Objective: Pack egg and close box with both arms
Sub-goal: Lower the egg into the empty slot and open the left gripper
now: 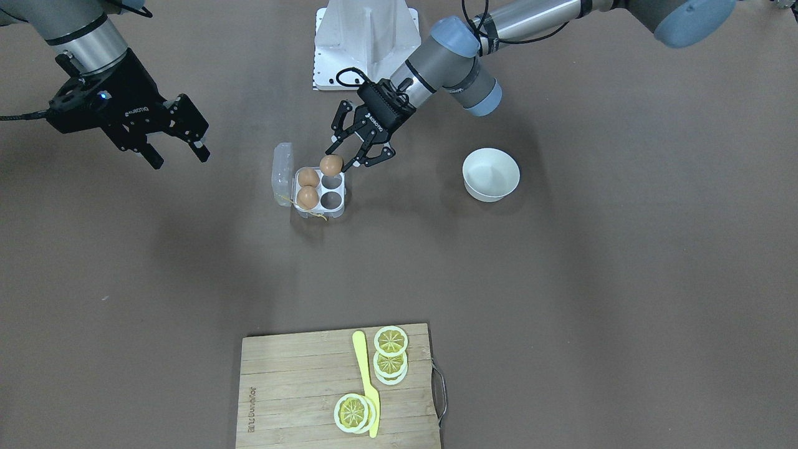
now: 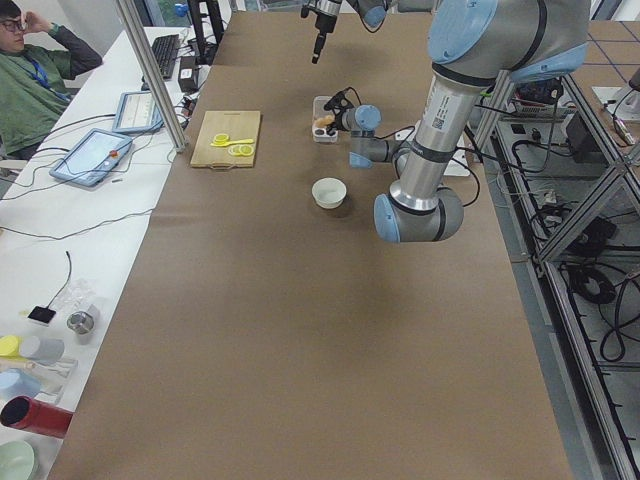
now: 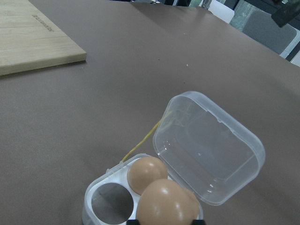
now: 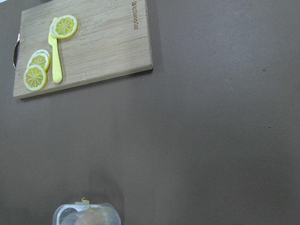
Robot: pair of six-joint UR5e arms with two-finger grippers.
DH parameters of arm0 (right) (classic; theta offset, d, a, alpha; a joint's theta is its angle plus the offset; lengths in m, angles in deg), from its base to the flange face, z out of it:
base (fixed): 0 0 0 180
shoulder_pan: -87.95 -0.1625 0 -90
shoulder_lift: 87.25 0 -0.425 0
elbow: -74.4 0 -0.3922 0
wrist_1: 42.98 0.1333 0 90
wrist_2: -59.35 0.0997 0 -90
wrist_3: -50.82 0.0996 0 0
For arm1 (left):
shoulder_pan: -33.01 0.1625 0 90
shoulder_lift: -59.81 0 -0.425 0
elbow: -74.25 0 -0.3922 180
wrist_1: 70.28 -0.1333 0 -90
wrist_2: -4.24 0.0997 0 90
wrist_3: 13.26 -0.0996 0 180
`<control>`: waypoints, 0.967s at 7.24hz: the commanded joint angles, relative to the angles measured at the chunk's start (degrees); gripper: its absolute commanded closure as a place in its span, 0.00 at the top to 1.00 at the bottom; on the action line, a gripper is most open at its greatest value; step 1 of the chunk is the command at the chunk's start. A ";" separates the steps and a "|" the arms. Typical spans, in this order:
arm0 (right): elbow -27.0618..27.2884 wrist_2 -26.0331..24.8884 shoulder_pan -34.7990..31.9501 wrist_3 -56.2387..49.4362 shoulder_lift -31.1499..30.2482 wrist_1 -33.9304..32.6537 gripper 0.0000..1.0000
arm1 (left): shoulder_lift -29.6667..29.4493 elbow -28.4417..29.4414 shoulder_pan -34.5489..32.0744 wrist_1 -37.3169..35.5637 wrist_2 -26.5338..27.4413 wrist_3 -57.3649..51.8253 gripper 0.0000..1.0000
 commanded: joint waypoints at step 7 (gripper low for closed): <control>0.02 0.00 -0.01 0.00 0.00 0.00 0.94 | -2.54 3.14 0.13 -0.38 0.11 -0.02 0.95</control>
